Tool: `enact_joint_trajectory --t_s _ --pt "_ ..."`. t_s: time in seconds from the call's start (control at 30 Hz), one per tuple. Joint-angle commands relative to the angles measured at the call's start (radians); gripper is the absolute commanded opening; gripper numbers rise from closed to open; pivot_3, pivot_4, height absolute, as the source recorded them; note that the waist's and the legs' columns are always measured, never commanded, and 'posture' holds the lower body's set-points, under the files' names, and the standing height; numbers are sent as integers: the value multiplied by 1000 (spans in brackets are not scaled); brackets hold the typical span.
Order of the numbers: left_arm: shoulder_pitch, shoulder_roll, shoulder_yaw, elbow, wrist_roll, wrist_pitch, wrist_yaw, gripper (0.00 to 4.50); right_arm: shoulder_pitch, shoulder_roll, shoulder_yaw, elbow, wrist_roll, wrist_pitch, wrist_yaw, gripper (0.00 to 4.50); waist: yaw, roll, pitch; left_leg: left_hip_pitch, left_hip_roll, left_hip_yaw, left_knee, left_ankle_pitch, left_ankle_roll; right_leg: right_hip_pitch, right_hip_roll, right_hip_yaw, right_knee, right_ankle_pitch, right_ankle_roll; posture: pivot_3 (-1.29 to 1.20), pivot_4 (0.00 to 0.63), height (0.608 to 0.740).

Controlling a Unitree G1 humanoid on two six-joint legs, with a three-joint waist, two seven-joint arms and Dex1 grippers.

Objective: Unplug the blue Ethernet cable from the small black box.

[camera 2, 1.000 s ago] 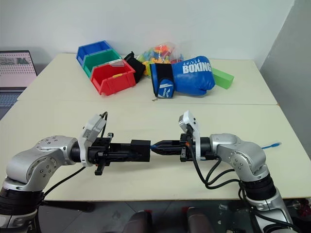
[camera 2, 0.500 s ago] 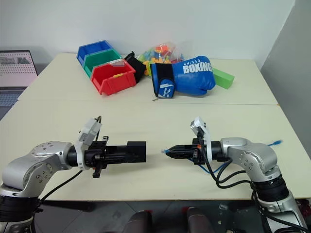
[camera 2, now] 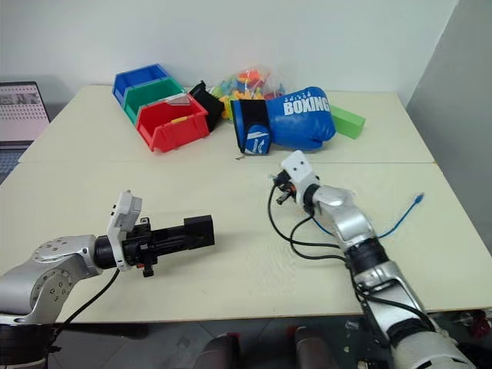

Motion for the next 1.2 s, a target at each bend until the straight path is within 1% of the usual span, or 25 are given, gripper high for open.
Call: enact_joint_trajectory --t_s 0.03,0.07,0.1,0.17,0.27,0.33,0.37,0.4,0.47,0.5,0.53,0.57,0.6,0.63,0.7,0.77,0.93,1.1,1.17,1.2 --pt "4 -20 3 -15 27 -52 25 784 -122 59 -30 237 -51 -111 -59 439 0 0 0 0 0 0 0 0 0 0 0 0 0 0 0 0 150 740" --pt "7 -27 2 -17 33 -59 34 784 -141 68 -37 287 -59 -132 -66 794 0 0 0 0 0 0 0 0 0 0 0 0 0 0 0 0 150 740" --pt "10 -33 3 -19 37 -64 41 784 -155 74 -43 324 -66 -151 -67 946 1 0 0 0 0 0 0 0 0 0 0 0 0 0 0 0 150 740" --pt "17 -44 5 -22 48 -78 55 784 -170 79 -66 363 -63 -174 -60 1501 4 0 0 0 0 -1 0 0 0 0 -1 0 0 0 0 0 150 740" --pt "24 -63 12 -15 65 -102 86 784 -166 70 -97 338 -44 -181 -23 2282 5 0 0 0 -1 -1 0 0 0 0 -1 0 0 0 0 0 150 740" --pt "14 -85 13 7 96 -140 121 784 -142 59 -124 263 -6 -142 47 2638 4 0 0 0 0 -1 0 0 0 0 -1 0 0 0 0 0 150 740" --pt "0 -101 14 28 120 -170 145 784 -117 48 -131 195 15 -108 91 2774 4 0 0 0 0 -1 0 0 0 0 -1 0 1 0 0 0 150 740" --pt "-16 -116 14 51 145 -200 173 784 -87 34 -133 115 33 -75 134 3049 4 0 0 0 0 -1 0 0 0 0 -1 0 1 0 0 0 150 740" --pt "-68 -159 12 123 229 -294 270 784 -2 -11 -126 -120 92 34 233 3529 12 1 0 0 0 -3 0 0 0 1 -1 -1 1 0 0 0 150 740" --pt "-86 -173 12 150 261 -328 303 784 29 -28 -123 -206 112 78 263 3752 14 1 0 0 0 -3 0 0 0 1 -1 0 1 0 0 0 150 740" --pt "-116 -191 13 198 302 -379 351 784 69 -58 -114 -328 144 140 306 4041 16 1 0 0 0 -3 0 0 0 1 -1 0 1 0 0 0 150 740" --pt "-145 -207 15 248 340 -430 397 784 106 -90 -104 -438 170 191 342 4184 23 1 1 -1 0 -3 0 0 0 1 -1 0 1 0 0 0 150 740" --pt "-180 -223 18 307 372 -478 440 784 141 -124 -93 -552 198 244 375 4439 26 1 1 -1 0 -3 1 0 0 1 -1 -1 1 0 0 0 150 740" --pt "-218 -237 21 374 406 -531 487 784 174 -156 -87 -665 233 304 401 4439 31 2 1 -1 0 -3 1 0 0 1 -1 -1 0 0 0 0 150 740" --pt "-294 -262 18 524 463 -619 566 784 219 -200 -80 -846 287 413 409 4439 31 1 1 -2 0 -3 1 0 0 1 -1 -1 0 0 0 0 150 740" --pt "-355 -280 14 657 507 -690 636 784 241 -211 -77 -944 314 486 386 4439 28 1 1 -1 -1 -3 1 0 0 1 -1 -2 1 0 0 0 150 740" --pt "-438 -321 16 886 545 -807 721 784 284 -200 -28 -1044 308 562 328 4439 23 0 0 0 0 -3 1 0 0 2 0 -4 1 0 1 0 150 740" --pt "-453 -334 27 1021 538 -846 745 784 286 -184 -7 -1053 302 583 285 4439 26 0 0 -1 -1 -3 1 0 0 2 0 -5 1 0 1 0 150 740" --pt "-450 -337 33 1034 524 -841 732 1489 282 -183 -5 -1051 301 585 276 4462 25 0 0 0 -1 -3 1 0 0 2 0 -5 1 1 1 0 150 740" --pt "-445 -339 37 1032 514 -839 718 1611 282 -184 -5 -1051 301 585 273 4462 24 0 0 0 0 -3 1 0 0 2 0 -5 1 1 1 0 150 740"
